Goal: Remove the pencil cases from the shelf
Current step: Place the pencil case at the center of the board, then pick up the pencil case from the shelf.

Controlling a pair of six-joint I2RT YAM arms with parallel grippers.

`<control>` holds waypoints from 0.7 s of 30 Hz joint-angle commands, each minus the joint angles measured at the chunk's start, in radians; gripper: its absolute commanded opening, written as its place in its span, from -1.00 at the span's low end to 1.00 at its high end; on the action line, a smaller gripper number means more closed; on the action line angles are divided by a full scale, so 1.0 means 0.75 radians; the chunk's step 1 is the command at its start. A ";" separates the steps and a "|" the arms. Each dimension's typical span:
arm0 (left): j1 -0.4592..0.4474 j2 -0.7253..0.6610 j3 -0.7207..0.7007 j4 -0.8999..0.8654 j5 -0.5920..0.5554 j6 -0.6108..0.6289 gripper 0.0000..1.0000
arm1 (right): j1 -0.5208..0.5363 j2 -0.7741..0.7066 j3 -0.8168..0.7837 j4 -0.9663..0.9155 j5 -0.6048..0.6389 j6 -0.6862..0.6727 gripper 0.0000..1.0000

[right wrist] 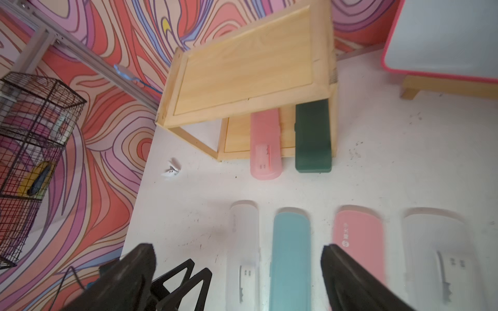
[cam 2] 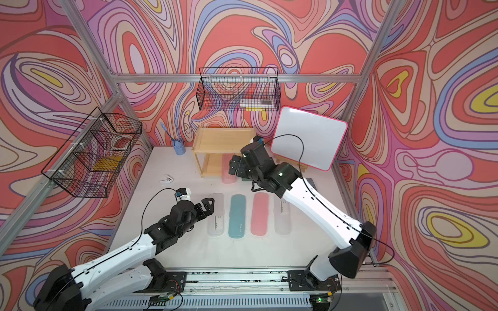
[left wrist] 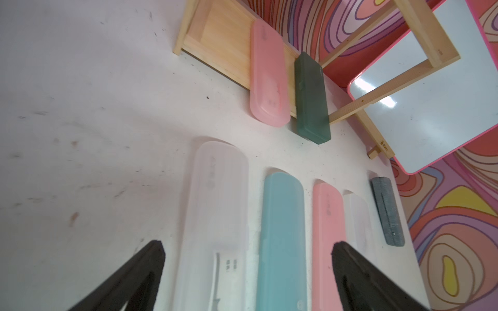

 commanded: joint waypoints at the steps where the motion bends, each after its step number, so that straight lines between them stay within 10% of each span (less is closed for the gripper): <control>1: 0.090 0.247 0.034 0.510 0.276 -0.128 0.99 | -0.012 -0.042 -0.077 -0.063 0.067 -0.082 0.96; 13: 0.322 0.793 0.604 0.349 0.587 -0.025 0.99 | -0.157 -0.223 -0.252 -0.077 0.064 -0.153 0.96; 21: 0.358 0.968 0.660 0.416 0.687 -0.110 0.99 | -0.239 -0.233 -0.296 -0.048 0.013 -0.171 0.96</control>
